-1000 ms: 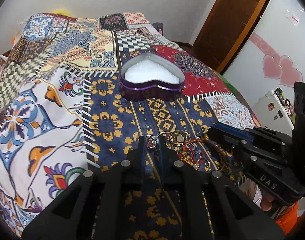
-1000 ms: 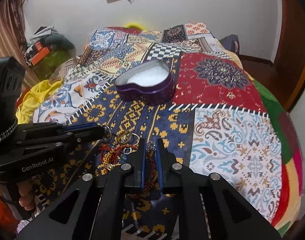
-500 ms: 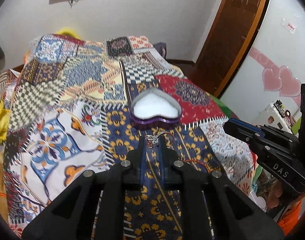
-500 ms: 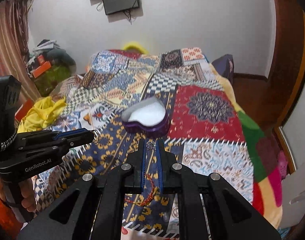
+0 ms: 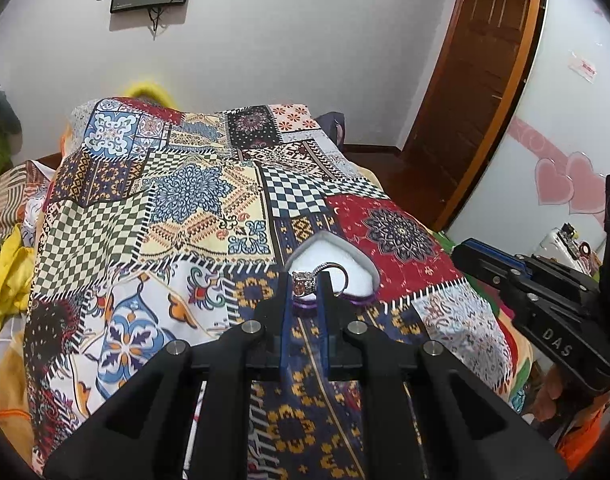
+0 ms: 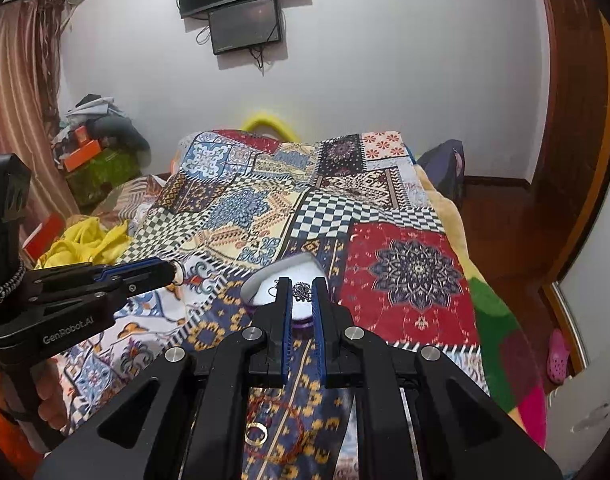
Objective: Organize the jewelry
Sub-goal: 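Lower the silver ring into the purple heart tin and open the right gripper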
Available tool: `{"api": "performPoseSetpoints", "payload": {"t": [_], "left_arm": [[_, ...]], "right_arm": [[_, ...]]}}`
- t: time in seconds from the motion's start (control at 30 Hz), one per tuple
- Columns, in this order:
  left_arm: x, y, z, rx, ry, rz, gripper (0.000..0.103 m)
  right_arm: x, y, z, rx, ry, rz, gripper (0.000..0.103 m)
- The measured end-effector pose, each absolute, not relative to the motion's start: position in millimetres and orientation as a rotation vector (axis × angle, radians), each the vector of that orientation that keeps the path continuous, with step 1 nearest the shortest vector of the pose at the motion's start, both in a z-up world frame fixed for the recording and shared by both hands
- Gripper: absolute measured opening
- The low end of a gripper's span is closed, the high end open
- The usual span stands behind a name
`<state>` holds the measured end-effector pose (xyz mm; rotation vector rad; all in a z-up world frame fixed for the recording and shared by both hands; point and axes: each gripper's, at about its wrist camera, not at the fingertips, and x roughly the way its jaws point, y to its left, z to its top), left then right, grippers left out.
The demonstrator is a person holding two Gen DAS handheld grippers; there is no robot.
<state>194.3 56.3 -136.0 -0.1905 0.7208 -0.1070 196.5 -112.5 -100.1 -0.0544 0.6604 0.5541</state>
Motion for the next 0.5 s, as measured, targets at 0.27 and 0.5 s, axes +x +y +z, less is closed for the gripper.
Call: {"api": "performPoseSetpoints", "payload": {"t": [0.27,0.5], "left_arm": [[222,56,-144,-0.191,0.734,-0.107,0.01],[249,50,-168,-0.186,0.805,-0.132,0.01]], "right_arm": [[225,-100,-118,-0.079,0.711,0.566,0.009],[246,-89,-138,-0.088,0.799,0.63,0.009]]}}
